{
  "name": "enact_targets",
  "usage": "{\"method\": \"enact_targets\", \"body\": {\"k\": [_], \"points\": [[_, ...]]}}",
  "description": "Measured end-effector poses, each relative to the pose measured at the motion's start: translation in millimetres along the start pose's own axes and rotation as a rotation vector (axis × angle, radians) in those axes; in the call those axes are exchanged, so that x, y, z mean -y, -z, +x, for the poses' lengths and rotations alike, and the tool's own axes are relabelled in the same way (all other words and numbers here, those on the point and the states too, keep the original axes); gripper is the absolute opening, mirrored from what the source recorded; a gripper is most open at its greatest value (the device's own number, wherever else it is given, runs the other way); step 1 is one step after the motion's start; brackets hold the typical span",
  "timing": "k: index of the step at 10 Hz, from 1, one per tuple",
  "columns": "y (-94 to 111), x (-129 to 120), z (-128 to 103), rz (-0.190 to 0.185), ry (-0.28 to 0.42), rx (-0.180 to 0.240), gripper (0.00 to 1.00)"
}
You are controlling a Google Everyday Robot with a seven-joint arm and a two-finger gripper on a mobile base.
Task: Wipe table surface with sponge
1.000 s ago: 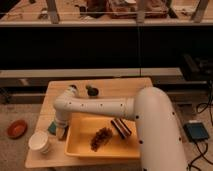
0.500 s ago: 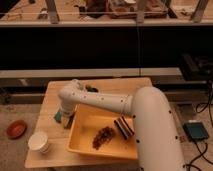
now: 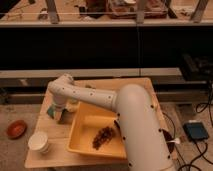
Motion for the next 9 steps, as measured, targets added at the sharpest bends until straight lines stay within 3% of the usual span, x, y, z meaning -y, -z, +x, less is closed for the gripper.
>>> {"method": "enact_targets", "body": {"k": [2, 4, 7, 9], "points": [[-3, -5, -31, -0.005, 0.062, 0.008, 0.23], [-3, -19, -43, -0.016, 0.104, 0.012, 0.23], [-9, -56, -47, -0.050, 0.136, 0.011, 0.23], [-12, -85, -36, -0.073, 0.130, 0.008, 0.23]]}}
